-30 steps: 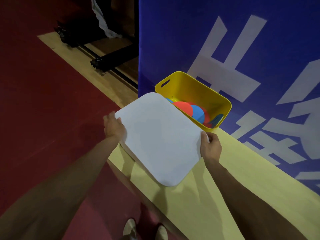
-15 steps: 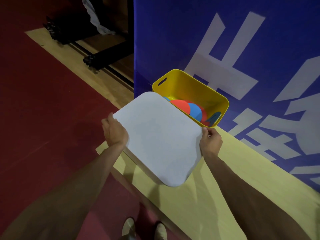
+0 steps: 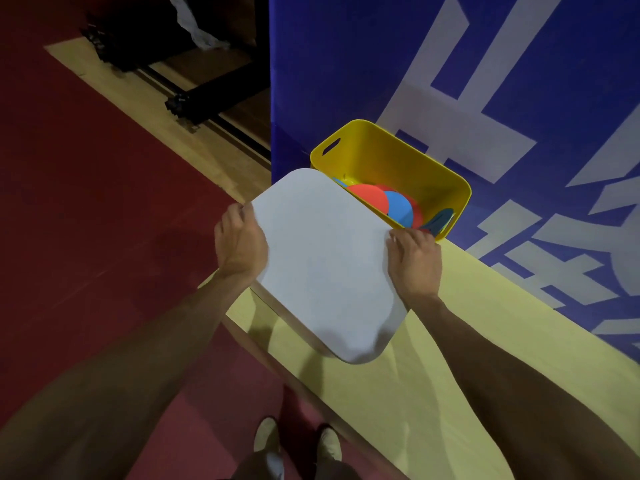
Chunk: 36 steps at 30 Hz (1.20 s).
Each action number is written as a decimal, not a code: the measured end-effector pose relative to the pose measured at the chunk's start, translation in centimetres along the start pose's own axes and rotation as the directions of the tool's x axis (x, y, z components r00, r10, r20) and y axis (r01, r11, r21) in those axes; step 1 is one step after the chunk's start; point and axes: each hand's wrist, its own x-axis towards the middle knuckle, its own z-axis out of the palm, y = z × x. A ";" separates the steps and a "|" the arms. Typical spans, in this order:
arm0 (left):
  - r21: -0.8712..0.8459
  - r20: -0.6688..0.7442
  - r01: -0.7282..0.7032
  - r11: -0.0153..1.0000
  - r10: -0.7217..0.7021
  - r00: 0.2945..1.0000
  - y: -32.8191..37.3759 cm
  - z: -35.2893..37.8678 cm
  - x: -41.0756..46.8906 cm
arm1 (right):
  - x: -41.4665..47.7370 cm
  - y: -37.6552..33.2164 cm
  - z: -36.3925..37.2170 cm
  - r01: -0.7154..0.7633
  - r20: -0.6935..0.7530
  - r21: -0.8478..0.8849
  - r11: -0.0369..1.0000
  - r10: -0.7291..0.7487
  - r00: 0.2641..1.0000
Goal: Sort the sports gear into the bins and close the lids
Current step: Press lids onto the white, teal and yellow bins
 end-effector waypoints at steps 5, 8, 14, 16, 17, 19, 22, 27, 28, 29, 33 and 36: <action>0.071 0.057 -0.273 0.960 0.269 0.961 -0.3 0.6 1.5 | 0.5 -1.4 0.2 0.160 0.188 0.021 0.987 -0.161 0.969; 0.076 0.112 -0.298 0.951 0.289 0.951 -0.8 0.6 2.0 | 1.4 -3.1 0.3 0.218 0.267 -0.006 0.976 -0.208 0.941; 0.092 0.163 -0.304 0.948 0.287 0.944 -1.0 0.7 2.4 | 2.1 -4.1 0.8 0.225 0.303 -0.070 0.972 -0.194 0.933; 0.098 0.170 -0.311 0.945 0.292 0.941 -1.1 0.7 2.5 | 2.0 -4.1 0.9 0.218 0.306 -0.074 0.973 -0.185 0.934; 0.102 0.173 -0.312 0.945 0.292 0.941 -1.0 0.6 2.5 | 2.0 -4.2 1.0 0.209 0.305 -0.081 0.974 -0.176 0.936; 0.107 0.179 -0.286 0.952 0.264 0.948 -0.9 0.4 2.6 | 2.1 -4.6 0.9 0.189 0.318 -0.091 0.978 -0.151 0.936; 0.099 0.182 -0.262 0.960 0.241 0.953 -0.6 0.3 3.2 | 3.0 -5.5 0.5 0.208 0.343 -0.070 0.976 -0.173 0.923; 0.119 0.215 -0.283 0.952 0.254 0.943 -0.6 0.2 3.9 | 6.0 -8.6 1.8 0.342 0.435 0.036 0.939 -0.323 0.841; 0.096 0.217 -0.272 0.957 0.247 0.944 -0.7 0.2 4.0 | 6.8 -9.4 2.2 0.365 0.448 0.044 0.930 -0.346 0.825; 0.064 0.218 -0.244 0.968 0.226 0.950 -0.7 0.1 4.1 | 7.4 -10.3 2.6 0.387 0.459 0.051 0.921 -0.365 0.810; -0.082 0.248 -0.017 0.996 0.037 0.968 -1.6 -0.3 4.9 | 10.1 -12.7 4.0 0.418 0.478 0.062 0.906 -0.395 0.784; -0.314 0.267 0.154 0.937 -0.069 0.961 -2.8 -0.1 4.8 | 10.9 -13.4 5.0 0.403 0.467 0.063 0.913 -0.384 0.797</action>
